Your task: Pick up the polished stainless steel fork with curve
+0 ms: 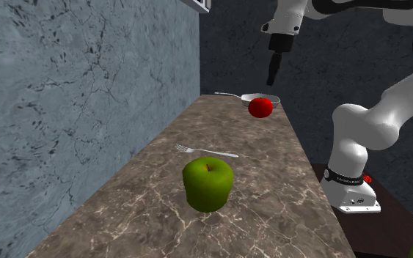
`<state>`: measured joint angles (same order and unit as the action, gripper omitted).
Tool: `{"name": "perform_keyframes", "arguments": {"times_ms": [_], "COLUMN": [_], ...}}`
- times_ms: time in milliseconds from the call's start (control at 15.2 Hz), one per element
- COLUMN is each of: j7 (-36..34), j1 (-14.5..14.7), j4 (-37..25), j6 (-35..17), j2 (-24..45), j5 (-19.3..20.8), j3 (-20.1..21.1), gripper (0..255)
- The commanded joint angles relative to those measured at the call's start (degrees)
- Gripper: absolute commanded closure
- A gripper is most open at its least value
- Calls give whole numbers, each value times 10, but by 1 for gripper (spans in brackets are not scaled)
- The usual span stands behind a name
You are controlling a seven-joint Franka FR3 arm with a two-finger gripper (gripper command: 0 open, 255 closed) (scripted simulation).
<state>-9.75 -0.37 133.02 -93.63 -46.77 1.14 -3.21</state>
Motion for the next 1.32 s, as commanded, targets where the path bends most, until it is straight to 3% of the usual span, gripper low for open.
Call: {"name": "perform_keyframes", "arguments": {"times_ms": [0,594,1254], "j7": [0,-63,-134], "j1": [0,13,21], "j4": [0,-12,-100], "j6": [0,-132,-238], "j2": [0,155,361], "j5": [0,-20,-13], "j3": [0,47,90], "gripper": [0,0,0]}}
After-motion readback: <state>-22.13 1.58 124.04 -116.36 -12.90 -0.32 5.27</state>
